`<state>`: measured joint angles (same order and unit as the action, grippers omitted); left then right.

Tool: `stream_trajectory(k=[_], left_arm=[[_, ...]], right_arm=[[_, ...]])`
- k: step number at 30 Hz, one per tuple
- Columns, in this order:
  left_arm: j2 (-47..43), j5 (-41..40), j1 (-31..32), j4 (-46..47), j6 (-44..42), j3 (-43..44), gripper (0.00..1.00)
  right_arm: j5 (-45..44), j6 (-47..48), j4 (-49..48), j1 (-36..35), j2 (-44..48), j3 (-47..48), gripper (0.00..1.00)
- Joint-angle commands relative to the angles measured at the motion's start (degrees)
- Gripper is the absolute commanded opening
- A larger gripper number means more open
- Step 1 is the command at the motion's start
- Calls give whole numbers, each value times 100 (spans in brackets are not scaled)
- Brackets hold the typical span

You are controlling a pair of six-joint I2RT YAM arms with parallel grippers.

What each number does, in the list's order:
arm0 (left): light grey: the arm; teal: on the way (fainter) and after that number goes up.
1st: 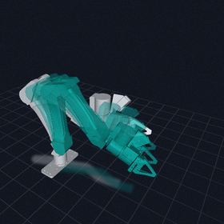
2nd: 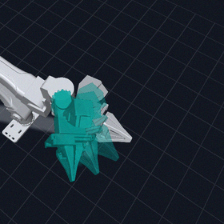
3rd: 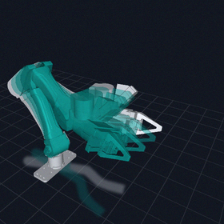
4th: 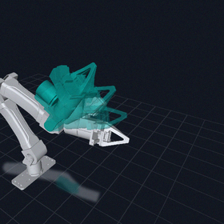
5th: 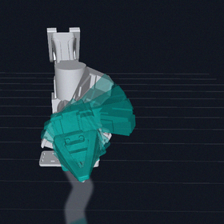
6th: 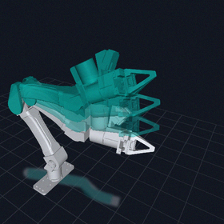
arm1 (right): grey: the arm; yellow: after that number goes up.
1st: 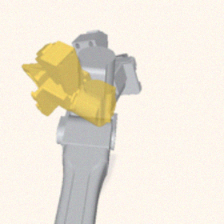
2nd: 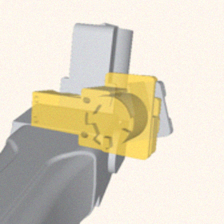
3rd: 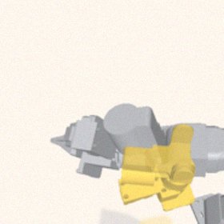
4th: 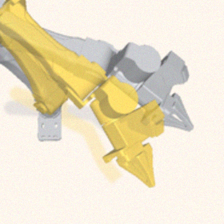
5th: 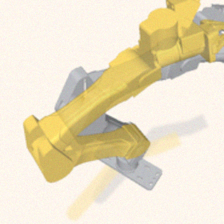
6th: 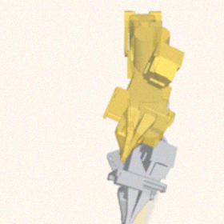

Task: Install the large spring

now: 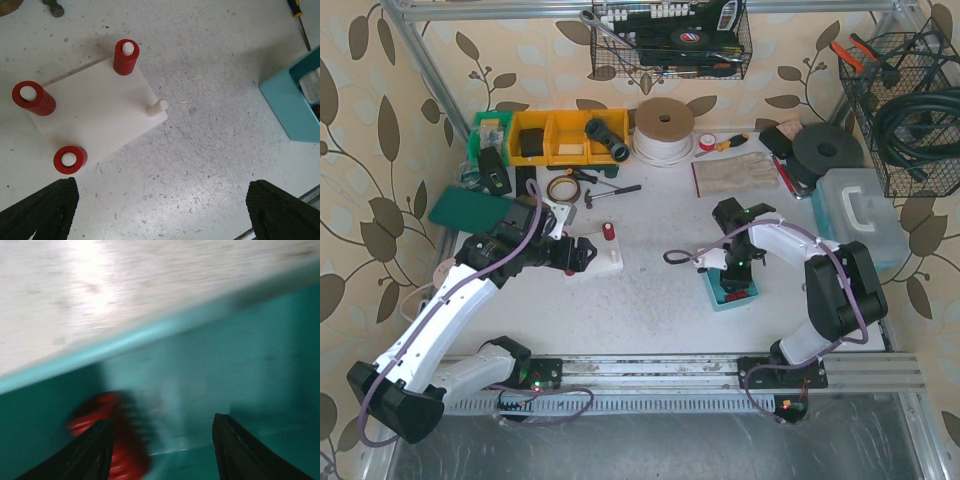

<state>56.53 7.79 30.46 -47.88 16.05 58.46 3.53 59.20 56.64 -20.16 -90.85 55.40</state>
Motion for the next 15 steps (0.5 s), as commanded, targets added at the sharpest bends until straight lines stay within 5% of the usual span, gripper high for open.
stream_trajectory(k=[1,15], left_arm=[[62,-71,39,143,-80,69,94],[53,36,40,262,14,36,94]], right_arm=[[-640,-39,-1206,12,-195,-66,55],[44,-215,88,62,476,686,56]])
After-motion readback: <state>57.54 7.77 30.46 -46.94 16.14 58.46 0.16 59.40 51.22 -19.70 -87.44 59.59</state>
